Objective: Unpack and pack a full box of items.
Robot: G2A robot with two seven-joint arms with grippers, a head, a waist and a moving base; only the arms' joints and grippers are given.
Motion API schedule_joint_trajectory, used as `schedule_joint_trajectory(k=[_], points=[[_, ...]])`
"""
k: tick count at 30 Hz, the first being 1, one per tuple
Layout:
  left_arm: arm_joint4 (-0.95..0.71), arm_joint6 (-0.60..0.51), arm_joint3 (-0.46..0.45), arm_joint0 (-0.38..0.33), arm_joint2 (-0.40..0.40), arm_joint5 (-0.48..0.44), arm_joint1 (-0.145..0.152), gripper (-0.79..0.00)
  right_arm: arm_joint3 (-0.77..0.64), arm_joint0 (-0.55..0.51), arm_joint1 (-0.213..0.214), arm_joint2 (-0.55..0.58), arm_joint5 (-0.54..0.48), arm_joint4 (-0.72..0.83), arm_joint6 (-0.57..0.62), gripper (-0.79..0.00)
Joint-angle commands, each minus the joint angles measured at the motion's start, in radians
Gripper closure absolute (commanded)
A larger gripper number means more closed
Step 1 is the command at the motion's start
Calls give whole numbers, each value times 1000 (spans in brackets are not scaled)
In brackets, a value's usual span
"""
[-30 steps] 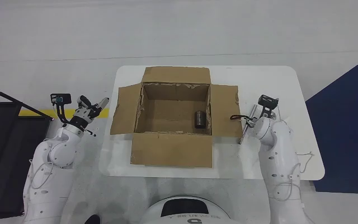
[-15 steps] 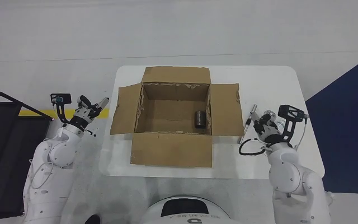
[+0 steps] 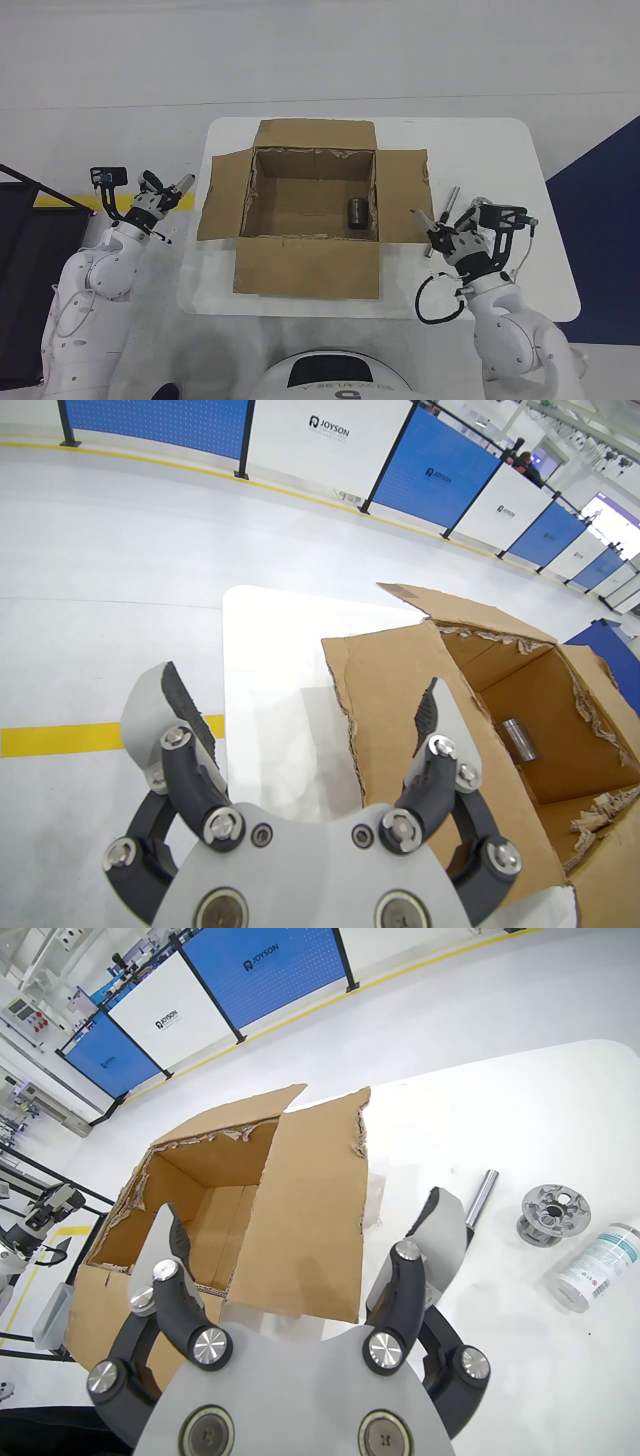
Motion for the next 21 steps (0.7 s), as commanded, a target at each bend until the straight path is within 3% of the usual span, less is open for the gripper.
schedule_joint_trajectory(k=[1, 7, 12, 16, 21], points=[[0, 0, 0, 0, 0, 0, 0, -785, 0, 0, 0, 0, 0, 0, 0, -785], [0, 0, 0, 0, 0, 0, 0, -785, -22, 27, 3, -17, -33, 10, 7, -785], [0, 0, 0, 0, 0, 0, 0, -785, -26, 132, 10, -79, -64, -20, 90, -785], [0, 0, 0, 0, 0, 0, 0, -785, -26, 225, 12, -150, 1, -79, 208, -785], [0, 0, 0, 0, 0, 0, 0, -785, -26, 225, 12, -150, 1, -79, 208, -785]])
